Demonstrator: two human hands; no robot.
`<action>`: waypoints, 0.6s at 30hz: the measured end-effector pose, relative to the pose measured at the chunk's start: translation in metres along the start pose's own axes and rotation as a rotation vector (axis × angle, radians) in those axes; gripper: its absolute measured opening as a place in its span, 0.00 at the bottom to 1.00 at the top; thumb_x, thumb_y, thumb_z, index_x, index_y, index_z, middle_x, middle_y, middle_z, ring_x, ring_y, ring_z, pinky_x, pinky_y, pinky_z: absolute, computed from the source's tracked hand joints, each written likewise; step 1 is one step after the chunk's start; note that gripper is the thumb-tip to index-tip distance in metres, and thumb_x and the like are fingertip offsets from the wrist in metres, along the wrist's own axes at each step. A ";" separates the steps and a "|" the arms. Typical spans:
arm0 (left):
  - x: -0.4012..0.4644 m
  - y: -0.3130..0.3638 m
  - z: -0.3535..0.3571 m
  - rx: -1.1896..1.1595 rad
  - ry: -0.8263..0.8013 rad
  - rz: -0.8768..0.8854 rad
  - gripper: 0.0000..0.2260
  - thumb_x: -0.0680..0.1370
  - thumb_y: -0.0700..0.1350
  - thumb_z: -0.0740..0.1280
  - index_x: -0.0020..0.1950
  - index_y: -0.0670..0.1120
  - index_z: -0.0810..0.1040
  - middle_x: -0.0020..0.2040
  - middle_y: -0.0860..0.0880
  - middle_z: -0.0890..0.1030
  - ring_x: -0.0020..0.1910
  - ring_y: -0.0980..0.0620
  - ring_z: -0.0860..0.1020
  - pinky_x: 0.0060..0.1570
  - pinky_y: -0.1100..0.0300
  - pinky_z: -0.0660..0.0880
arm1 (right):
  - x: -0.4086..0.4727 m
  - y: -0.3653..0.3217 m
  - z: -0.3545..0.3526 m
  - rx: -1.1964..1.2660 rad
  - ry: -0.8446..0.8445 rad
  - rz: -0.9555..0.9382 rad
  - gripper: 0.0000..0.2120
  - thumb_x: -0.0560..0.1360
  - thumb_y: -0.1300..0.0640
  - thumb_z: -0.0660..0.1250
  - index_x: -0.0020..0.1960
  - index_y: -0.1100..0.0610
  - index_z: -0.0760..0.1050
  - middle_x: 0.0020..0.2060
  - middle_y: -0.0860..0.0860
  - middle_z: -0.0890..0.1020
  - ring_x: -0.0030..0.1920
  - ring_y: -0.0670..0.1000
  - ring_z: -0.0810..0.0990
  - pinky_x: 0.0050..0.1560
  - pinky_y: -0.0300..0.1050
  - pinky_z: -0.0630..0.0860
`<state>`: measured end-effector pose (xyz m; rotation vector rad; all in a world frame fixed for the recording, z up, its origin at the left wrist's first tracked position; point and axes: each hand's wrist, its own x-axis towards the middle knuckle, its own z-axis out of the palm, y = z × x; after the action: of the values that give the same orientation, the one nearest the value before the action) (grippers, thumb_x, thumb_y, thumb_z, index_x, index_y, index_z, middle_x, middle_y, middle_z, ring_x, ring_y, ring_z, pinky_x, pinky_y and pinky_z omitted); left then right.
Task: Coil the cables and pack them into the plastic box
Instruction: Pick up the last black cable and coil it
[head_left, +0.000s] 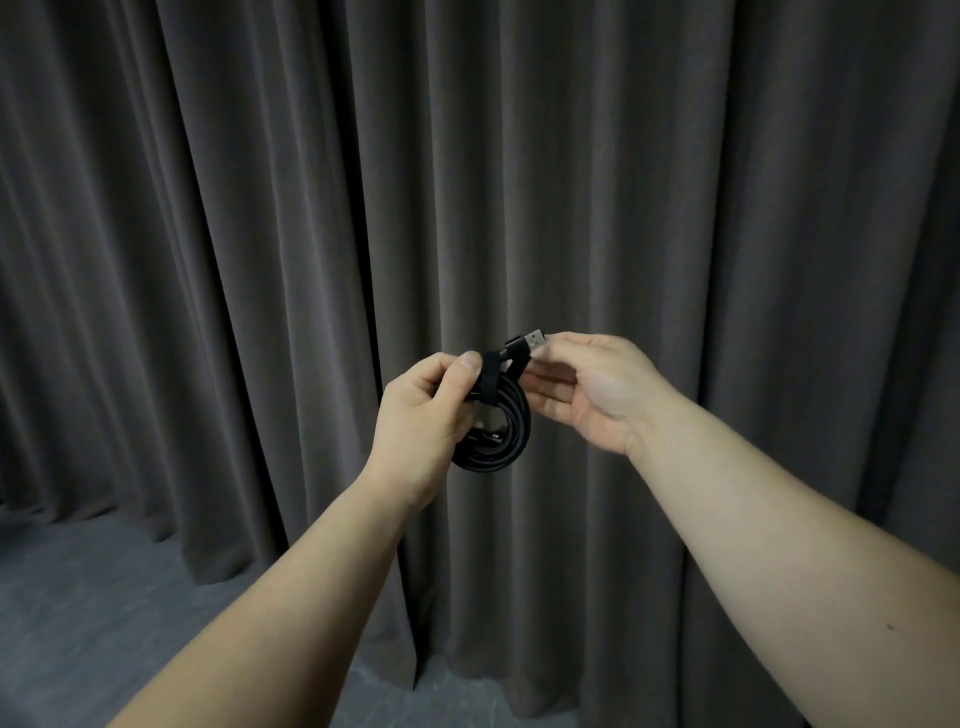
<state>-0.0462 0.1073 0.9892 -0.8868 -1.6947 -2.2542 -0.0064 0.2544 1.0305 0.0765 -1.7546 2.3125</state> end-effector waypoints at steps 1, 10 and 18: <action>0.000 0.000 0.000 0.016 -0.009 -0.002 0.15 0.80 0.46 0.65 0.33 0.51 0.80 0.33 0.45 0.64 0.25 0.55 0.59 0.27 0.65 0.65 | 0.000 -0.002 -0.001 0.004 0.009 0.012 0.07 0.75 0.65 0.64 0.41 0.56 0.77 0.33 0.53 0.81 0.32 0.49 0.81 0.41 0.43 0.77; -0.006 0.001 0.000 0.145 -0.060 -0.017 0.15 0.80 0.40 0.65 0.33 0.47 0.76 0.27 0.51 0.72 0.22 0.57 0.64 0.28 0.65 0.68 | 0.000 -0.009 -0.005 -0.135 0.076 0.024 0.09 0.74 0.64 0.68 0.37 0.55 0.77 0.29 0.51 0.79 0.31 0.49 0.78 0.34 0.41 0.74; -0.006 -0.004 0.002 0.205 -0.023 -0.070 0.17 0.79 0.40 0.65 0.31 0.48 0.72 0.21 0.55 0.68 0.20 0.58 0.65 0.36 0.57 0.68 | 0.003 -0.007 0.002 -0.297 0.194 -0.204 0.09 0.75 0.65 0.66 0.38 0.56 0.77 0.31 0.51 0.78 0.32 0.46 0.76 0.33 0.36 0.70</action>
<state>-0.0424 0.1096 0.9829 -0.8209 -1.9533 -2.0703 -0.0075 0.2547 1.0384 -0.0188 -1.8708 1.8342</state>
